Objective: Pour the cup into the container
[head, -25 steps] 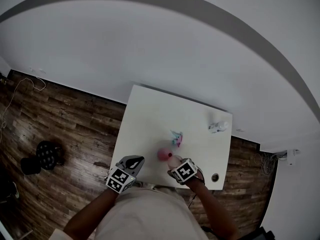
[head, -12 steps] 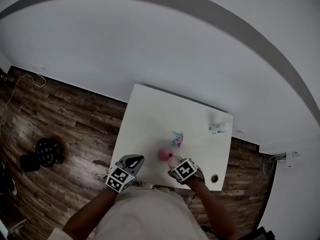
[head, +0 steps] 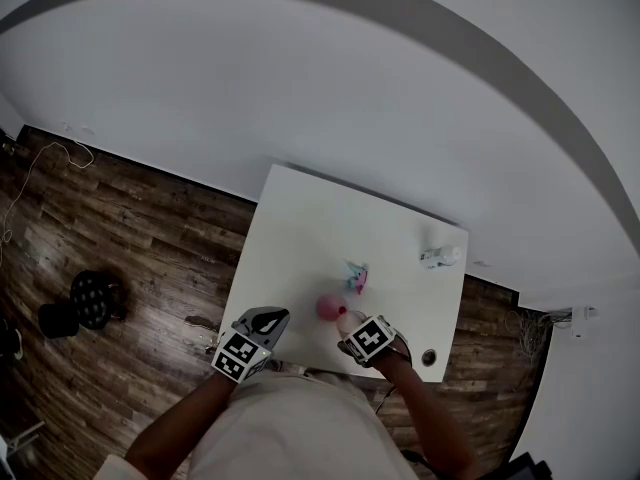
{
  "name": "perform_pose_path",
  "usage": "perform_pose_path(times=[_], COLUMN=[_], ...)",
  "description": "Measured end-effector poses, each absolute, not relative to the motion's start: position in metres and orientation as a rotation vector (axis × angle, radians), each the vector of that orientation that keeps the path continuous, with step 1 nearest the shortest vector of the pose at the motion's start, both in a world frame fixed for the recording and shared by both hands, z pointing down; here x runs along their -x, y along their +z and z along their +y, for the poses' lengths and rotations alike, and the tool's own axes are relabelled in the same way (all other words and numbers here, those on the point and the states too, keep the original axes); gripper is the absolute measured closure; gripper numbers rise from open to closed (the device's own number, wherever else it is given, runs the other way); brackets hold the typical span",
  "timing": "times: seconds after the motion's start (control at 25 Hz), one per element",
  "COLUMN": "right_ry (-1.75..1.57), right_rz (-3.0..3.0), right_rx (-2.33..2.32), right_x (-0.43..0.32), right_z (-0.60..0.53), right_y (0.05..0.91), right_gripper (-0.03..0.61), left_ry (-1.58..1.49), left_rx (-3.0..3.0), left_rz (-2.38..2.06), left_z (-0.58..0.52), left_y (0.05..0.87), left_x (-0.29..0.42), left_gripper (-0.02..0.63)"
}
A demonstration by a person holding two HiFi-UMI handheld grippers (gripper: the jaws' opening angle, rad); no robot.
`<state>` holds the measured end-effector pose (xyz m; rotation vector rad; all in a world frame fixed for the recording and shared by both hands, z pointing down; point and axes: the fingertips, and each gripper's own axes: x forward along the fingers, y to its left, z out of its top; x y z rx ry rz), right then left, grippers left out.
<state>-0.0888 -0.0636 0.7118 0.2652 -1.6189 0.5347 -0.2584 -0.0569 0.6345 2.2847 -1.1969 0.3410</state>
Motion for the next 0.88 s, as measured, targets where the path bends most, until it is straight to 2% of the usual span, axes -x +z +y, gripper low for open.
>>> perform_pose_path(times=[0.88], right_ry=[0.523], right_rz=[-1.576], right_rx=[-0.248], right_x=[0.088], right_z=[-0.068], right_y=[0.703], right_gripper=[0.212], left_ry=[0.313], left_rx=[-2.278], left_rz=[-1.204], left_z=[-0.059], left_y=[0.635], left_x=[0.259], left_gripper=[0.600])
